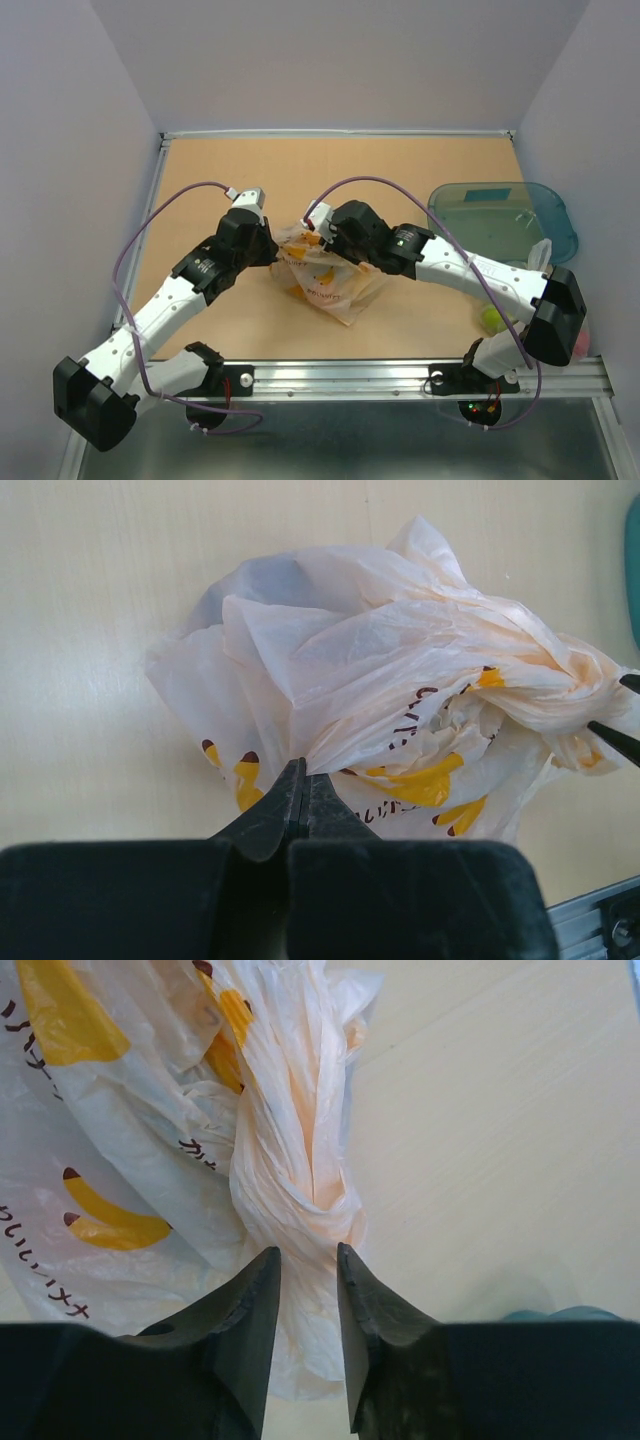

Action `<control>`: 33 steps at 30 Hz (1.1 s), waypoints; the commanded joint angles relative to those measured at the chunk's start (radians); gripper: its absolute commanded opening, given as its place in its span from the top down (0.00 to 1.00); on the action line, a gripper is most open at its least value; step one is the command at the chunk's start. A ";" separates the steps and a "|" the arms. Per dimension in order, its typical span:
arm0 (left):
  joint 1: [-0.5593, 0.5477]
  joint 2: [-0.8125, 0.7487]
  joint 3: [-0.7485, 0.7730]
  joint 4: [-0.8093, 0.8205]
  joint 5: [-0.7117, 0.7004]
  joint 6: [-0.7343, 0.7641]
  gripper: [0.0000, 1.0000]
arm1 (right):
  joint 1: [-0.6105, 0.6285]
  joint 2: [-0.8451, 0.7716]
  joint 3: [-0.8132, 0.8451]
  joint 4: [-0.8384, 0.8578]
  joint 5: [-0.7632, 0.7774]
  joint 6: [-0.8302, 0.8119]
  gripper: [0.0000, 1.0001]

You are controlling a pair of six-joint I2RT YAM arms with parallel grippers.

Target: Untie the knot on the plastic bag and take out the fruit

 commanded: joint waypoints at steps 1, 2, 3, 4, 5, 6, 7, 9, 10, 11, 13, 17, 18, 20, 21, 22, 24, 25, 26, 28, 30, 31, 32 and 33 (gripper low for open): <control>0.002 -0.035 -0.007 0.015 0.000 0.017 1.00 | 0.000 -0.011 -0.016 0.102 0.045 0.001 0.68; 0.002 -0.036 -0.012 0.017 0.000 0.014 1.00 | 0.001 -0.008 -0.017 0.105 0.045 0.001 0.68; 0.002 -0.044 -0.019 0.017 0.000 0.010 1.00 | 0.001 -0.006 -0.017 0.106 0.035 0.003 0.68; 0.002 -0.046 -0.022 0.017 0.000 0.007 1.00 | 0.001 -0.005 -0.020 0.106 0.027 0.004 0.67; 0.002 -0.052 -0.024 0.018 0.000 0.006 1.00 | 0.000 -0.005 -0.022 0.107 0.016 0.006 0.67; 0.002 -0.056 -0.028 0.018 0.000 0.001 1.00 | 0.000 -0.003 -0.025 0.107 0.003 0.010 0.64; 0.002 -0.056 -0.030 0.020 0.000 0.000 1.00 | 0.000 -0.003 -0.028 0.106 -0.028 0.010 0.62; 0.002 -0.062 -0.036 0.021 0.002 -0.005 1.00 | 0.000 0.003 -0.036 0.106 -0.066 0.015 0.56; 0.002 -0.064 -0.038 0.021 0.002 -0.006 1.00 | 0.000 0.005 -0.037 0.106 -0.077 0.016 0.54; 0.002 -0.064 -0.041 0.021 0.002 -0.008 1.00 | 0.000 0.006 -0.040 0.106 -0.091 0.018 0.52; 0.001 -0.069 -0.039 0.020 0.005 -0.011 1.00 | 0.000 0.012 -0.042 0.107 -0.113 0.023 0.49; 0.002 -0.070 -0.041 0.020 0.008 -0.016 1.00 | 0.000 0.031 -0.042 0.107 -0.110 0.020 0.50; 0.002 -0.072 -0.039 0.017 0.008 -0.016 1.00 | 0.001 0.034 -0.042 0.107 -0.105 0.019 0.53; 0.001 -0.073 -0.042 0.017 0.008 -0.017 1.00 | 0.001 0.043 -0.042 0.107 -0.099 0.016 0.58; 0.001 -0.075 -0.042 0.017 0.006 -0.019 1.00 | 0.001 0.044 -0.042 0.106 -0.090 0.016 0.63; 0.002 -0.078 -0.045 0.015 0.000 -0.020 1.00 | 0.000 0.044 -0.043 0.107 -0.062 0.018 0.76; 0.002 -0.082 -0.054 0.011 -0.012 -0.032 1.00 | 0.000 0.037 -0.046 0.109 -0.024 0.016 0.90; 0.002 -0.084 -0.064 0.006 -0.035 -0.040 1.00 | 0.000 0.029 -0.053 0.109 0.014 0.015 0.99; 0.002 -0.089 -0.068 0.003 -0.053 -0.048 1.00 | 0.000 0.023 -0.056 0.109 0.034 0.015 0.99; 0.004 -0.087 -0.084 -0.022 -0.115 -0.094 1.00 | -0.010 -0.011 -0.063 0.115 0.090 0.012 0.99; 0.008 -0.089 -0.091 -0.038 -0.141 -0.132 1.00 | -0.046 -0.041 -0.069 0.118 0.111 0.027 0.99; 0.017 -0.089 -0.096 -0.042 -0.149 -0.143 1.00 | -0.066 -0.079 -0.071 0.122 0.117 0.051 0.99; 0.024 -0.090 -0.107 -0.040 -0.159 -0.152 1.00 | -0.089 -0.103 -0.073 0.136 0.122 0.068 0.99; 0.033 -0.090 -0.111 -0.036 -0.161 -0.164 1.00 | -0.144 -0.126 -0.079 0.147 0.124 0.116 0.99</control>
